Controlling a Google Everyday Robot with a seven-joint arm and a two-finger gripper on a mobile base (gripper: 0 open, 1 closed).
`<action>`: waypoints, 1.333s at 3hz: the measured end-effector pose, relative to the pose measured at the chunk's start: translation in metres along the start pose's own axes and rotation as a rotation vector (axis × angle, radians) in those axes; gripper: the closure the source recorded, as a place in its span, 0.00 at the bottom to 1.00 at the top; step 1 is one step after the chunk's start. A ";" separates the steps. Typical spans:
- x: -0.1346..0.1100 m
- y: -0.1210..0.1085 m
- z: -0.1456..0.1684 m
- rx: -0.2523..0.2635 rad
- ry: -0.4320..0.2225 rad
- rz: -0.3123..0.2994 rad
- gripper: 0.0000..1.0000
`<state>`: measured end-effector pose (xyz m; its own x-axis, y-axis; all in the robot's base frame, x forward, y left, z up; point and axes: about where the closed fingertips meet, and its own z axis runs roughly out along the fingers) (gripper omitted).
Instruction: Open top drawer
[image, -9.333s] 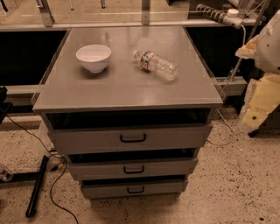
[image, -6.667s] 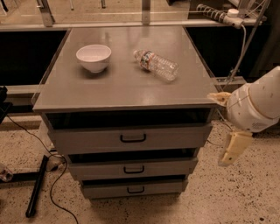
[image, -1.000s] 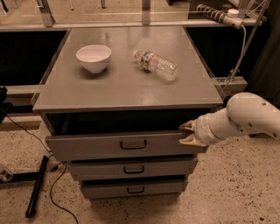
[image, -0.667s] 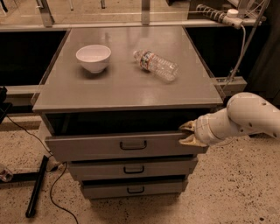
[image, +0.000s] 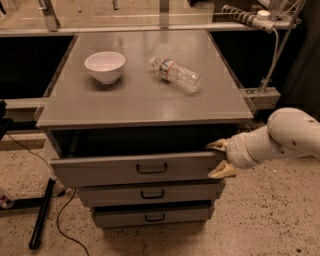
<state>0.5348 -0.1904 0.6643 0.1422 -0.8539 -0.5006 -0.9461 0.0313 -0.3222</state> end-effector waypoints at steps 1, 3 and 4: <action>-0.002 -0.001 -0.001 0.000 0.000 0.000 0.14; 0.012 0.027 -0.011 -0.013 -0.081 0.057 0.61; 0.008 0.024 -0.018 -0.013 -0.082 0.057 0.84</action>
Offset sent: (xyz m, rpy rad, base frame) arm -0.1088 -0.0820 -0.0552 0.3782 0.1523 -0.0602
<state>0.5084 -0.2055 0.6670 0.1111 -0.8058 -0.5816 -0.9569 0.0713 -0.2816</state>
